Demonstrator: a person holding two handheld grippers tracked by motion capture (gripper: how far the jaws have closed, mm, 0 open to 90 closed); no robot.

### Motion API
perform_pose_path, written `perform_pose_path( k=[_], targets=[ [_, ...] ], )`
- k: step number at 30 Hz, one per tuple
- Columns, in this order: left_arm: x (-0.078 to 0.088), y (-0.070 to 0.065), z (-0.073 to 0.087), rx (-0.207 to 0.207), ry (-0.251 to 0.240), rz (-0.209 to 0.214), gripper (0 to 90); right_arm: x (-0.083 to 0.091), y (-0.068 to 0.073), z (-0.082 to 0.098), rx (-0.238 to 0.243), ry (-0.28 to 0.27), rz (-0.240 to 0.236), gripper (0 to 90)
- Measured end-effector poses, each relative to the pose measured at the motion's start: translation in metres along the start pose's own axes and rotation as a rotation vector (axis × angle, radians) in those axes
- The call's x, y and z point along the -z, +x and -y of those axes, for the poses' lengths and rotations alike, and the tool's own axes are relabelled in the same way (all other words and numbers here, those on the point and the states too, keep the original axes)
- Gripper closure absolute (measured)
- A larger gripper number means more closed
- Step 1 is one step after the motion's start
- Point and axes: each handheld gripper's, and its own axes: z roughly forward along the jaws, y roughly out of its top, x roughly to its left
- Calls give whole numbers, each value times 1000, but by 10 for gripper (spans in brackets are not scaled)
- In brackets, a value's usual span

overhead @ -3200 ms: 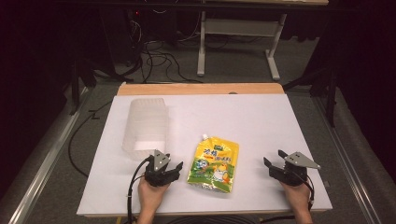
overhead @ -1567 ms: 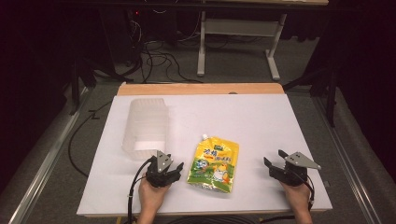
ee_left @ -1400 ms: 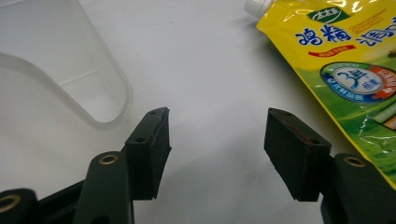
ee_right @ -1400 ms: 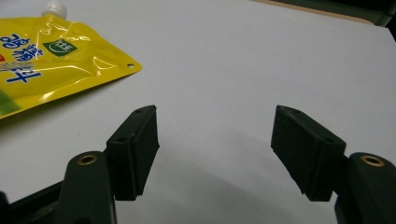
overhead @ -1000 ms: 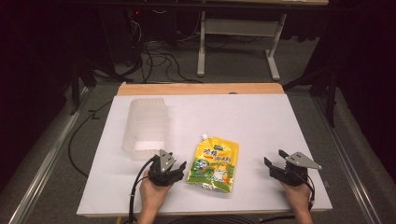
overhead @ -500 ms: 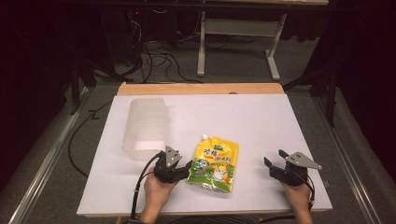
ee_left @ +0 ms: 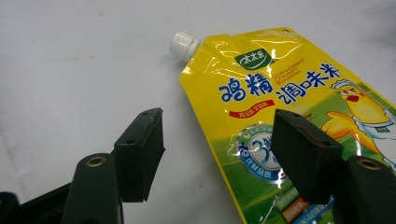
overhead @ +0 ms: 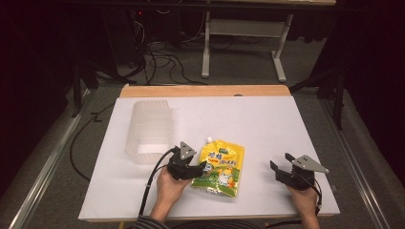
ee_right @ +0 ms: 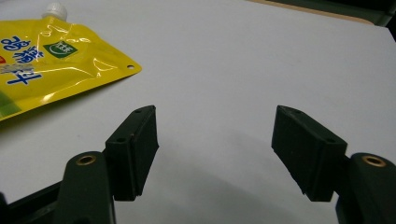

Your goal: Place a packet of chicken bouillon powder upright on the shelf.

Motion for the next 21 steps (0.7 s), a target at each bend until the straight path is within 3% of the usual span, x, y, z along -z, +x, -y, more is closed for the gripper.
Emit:
perform_pose_path(
  k=[11, 15, 21],
  targets=[
    [-16, 4, -8, 69, 47, 49, 355, 0, 1, 0, 10, 2, 4, 322],
    [-26, 8, -11, 108, 96, 88, 340, 0, 1, 0, 2, 3, 3, 322],
    [-34, 11, -13, 154, 122, 106, 332, 0, 1, 0, 3, 2, 2, 322]
  ],
)
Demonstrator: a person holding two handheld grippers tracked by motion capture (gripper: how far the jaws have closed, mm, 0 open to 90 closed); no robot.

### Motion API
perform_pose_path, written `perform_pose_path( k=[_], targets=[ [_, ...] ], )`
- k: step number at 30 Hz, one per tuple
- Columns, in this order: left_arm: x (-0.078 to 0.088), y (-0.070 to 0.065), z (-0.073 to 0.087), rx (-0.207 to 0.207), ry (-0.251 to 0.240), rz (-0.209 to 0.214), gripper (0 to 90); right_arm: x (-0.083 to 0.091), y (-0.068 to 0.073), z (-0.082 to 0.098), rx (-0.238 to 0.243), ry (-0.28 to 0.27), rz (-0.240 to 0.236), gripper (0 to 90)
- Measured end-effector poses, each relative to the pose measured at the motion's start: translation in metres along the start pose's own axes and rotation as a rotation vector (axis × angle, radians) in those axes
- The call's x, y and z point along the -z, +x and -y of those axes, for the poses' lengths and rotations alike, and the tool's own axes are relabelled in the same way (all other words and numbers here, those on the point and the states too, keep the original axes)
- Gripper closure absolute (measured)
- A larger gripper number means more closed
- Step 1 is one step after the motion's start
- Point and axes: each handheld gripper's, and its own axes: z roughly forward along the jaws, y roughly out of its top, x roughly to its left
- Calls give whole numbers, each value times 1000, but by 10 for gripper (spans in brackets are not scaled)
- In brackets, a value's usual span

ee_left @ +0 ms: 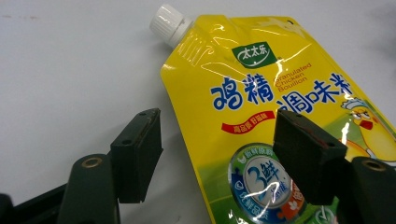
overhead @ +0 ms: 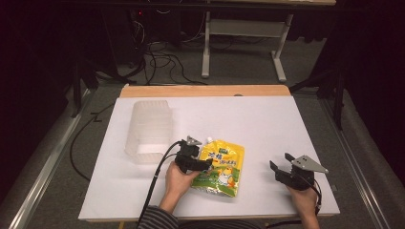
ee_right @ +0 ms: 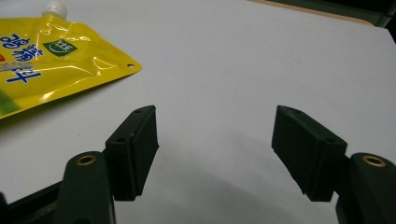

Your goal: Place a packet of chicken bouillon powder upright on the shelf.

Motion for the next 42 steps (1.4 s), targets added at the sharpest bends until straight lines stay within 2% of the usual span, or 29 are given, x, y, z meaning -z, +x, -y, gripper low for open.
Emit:
perform_pose_path(
  k=[1, 6, 8, 9, 17, 20, 21, 24, 25, 26, 28, 31, 32, 34, 38, 40, 41, 42],
  targets=[
    [-2, 2, 0, 22, 9, 12, 332, 0, 0, 0, 0, 0, 0, 322],
    [-7, 2, -2, 45, 24, 41, 331, 0, 0, 0, 1, 1, 1, 322],
    [-9, 0, -3, 37, 33, 42, 332, 0, 0, 0, 1, 1, 1, 322],
    [-10, 0, -4, 37, 39, 58, 347, 0, 0, 0, 2, 1, 1, 321],
    [-13, -6, -9, 12, 70, 39, 385, 0, 0, 0, 12, -1, 1, 322],
    [-13, -7, -8, 3, 73, 29, 462, 0, 0, 0, 13, 0, 2, 322],
    [-13, -7, -8, -1, 75, 28, 462, 0, 0, 0, 13, 0, 2, 322],
    [-13, -9, -8, -11, 82, 42, 576, 0, 1, 0, 13, 1, 2, 322],
    [-13, -9, -8, -18, 85, 45, 576, 0, 1, 0, 17, 2, 3, 322],
    [-14, -11, -7, -23, 80, 47, 661, 0, 0, 0, 20, 2, 4, 322],
    [-14, -12, -6, -32, 79, 62, 688, 0, 1, 0, 18, 3, 4, 322],
    [-14, -14, -7, -43, 83, 62, 781, -1, 1, 0, 19, 3, 4, 322],
    [-14, -14, -7, -45, 80, 62, 781, -1, 1, 0, 19, 3, 4, 322],
    [-13, -14, -7, -53, 73, 67, 861, 0, 1, 0, 16, 3, 4, 321],
    [-11, -15, -7, -65, 64, 68, 880, 0, 1, 0, 17, 3, 5, 321],
    [-8, -13, -8, -67, 48, 81, 883, 0, 1, 0, 15, 1, 4, 321],
    [0, -14, -11, -67, 17, 105, 884, 0, 1, 0, 13, 1, 3, 321],
    [0, -14, -11, -67, 17, 105, 885, 0, 1, 0, 13, 1, 3, 321]
  ],
)
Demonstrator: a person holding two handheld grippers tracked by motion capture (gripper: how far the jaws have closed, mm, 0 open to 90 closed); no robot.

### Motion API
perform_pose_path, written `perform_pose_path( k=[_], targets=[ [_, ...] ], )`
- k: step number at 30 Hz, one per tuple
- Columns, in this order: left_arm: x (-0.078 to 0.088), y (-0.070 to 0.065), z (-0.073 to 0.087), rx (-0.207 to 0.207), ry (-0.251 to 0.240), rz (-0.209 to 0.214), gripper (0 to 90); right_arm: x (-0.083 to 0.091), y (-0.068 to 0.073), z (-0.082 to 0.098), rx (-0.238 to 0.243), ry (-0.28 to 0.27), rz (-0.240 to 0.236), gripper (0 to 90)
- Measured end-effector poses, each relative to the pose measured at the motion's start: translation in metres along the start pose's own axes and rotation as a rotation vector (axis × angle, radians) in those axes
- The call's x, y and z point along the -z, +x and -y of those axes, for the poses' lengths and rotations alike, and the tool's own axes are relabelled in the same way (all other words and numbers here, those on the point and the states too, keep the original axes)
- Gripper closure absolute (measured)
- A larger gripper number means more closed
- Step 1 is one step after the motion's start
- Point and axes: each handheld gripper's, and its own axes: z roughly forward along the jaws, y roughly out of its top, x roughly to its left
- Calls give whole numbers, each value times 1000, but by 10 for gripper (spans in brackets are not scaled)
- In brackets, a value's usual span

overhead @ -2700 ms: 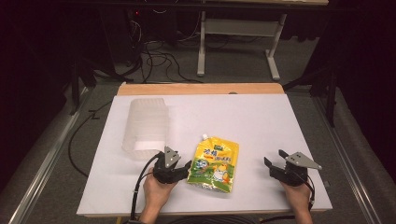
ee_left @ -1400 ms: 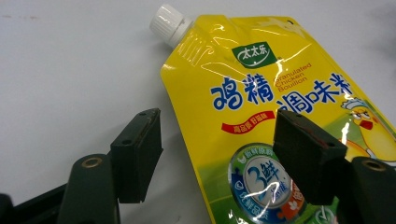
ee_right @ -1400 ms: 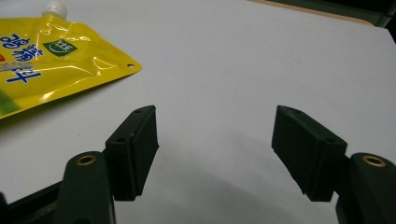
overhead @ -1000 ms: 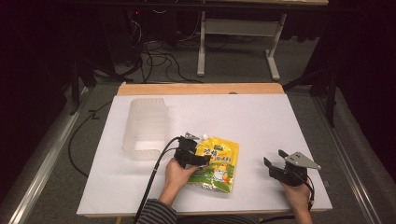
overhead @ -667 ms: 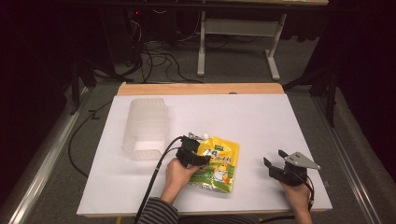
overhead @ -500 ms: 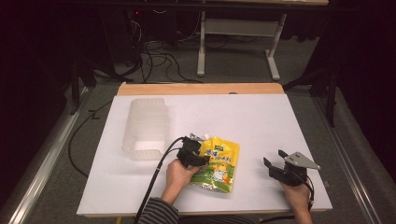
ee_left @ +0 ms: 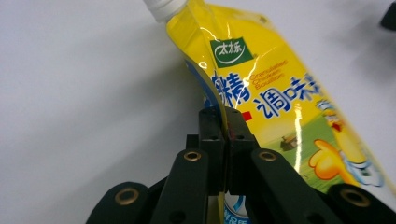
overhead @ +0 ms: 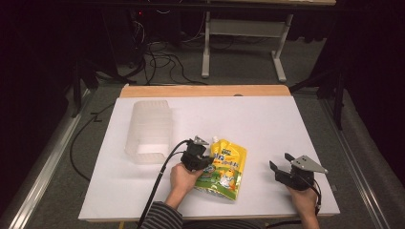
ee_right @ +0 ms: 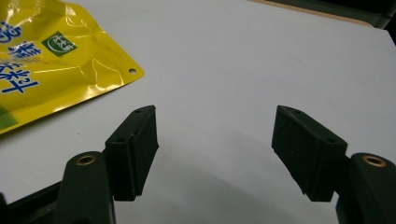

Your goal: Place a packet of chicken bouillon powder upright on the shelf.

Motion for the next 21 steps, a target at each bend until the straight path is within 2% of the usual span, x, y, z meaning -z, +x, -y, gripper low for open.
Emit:
perform_pose_path(
  k=[4, 8, 11, 21],
  targets=[
    [18, -15, -13, -76, -41, -1, 887, 0, 0, 0, 2, -1, 0, 321],
    [26, -22, -20, -98, -63, 14, 888, 0, -1, 0, 4, -4, -2, 320],
    [39, -29, -28, -136, -89, 20, 889, 0, 0, 0, 2, -4, -3, 320],
    [67, -34, -39, -180, -151, 22, 891, 0, 0, 0, 4, -7, -2, 320]
  ],
)
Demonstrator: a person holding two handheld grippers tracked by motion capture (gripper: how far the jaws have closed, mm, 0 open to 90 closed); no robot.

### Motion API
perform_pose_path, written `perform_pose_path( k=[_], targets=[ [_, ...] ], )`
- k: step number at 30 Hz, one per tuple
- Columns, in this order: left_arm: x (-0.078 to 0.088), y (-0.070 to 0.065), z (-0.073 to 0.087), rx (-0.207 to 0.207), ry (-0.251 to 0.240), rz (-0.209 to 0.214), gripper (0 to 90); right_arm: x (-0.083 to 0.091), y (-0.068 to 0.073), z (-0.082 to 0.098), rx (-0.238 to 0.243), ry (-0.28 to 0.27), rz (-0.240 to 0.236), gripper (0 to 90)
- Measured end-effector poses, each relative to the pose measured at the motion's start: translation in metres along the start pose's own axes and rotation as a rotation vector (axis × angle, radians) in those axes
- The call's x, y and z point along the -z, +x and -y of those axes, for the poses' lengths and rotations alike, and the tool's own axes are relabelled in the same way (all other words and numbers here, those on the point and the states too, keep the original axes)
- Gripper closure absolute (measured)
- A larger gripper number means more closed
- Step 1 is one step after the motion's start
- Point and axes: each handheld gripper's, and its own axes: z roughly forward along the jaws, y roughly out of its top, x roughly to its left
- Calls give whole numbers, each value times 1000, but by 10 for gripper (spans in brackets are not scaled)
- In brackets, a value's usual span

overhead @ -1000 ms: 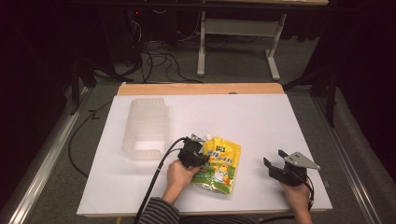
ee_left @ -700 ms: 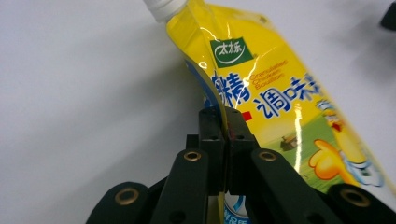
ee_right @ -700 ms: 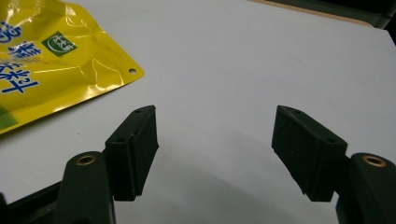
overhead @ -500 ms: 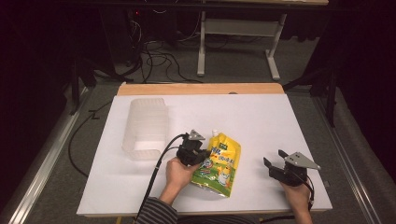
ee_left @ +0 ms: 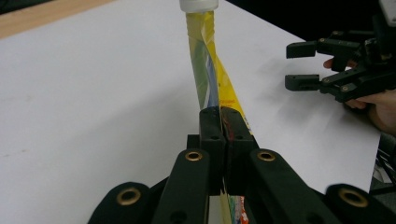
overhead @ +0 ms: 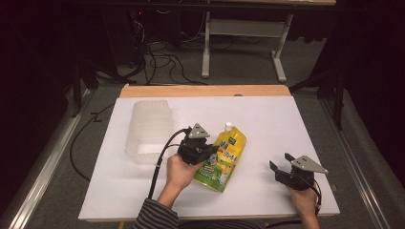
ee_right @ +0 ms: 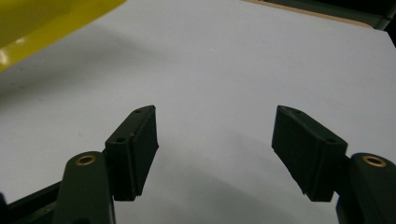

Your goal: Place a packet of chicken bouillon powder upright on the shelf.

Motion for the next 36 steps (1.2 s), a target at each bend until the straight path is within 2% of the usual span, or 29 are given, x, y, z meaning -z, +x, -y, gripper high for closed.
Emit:
perform_pose_path(
  k=[6, 21, 36],
  targets=[
    [14, 0, -2, -13, -36, -4, 892, 0, 0, 0, -1, 3, 1, 321],
    [36, 7, -16, -43, -62, -37, 892, 0, 0, 0, -1, 5, 3, 321],
    [70, 25, -33, -53, -85, -115, 892, 0, 0, 0, 0, 1, 1, 321]
  ],
)
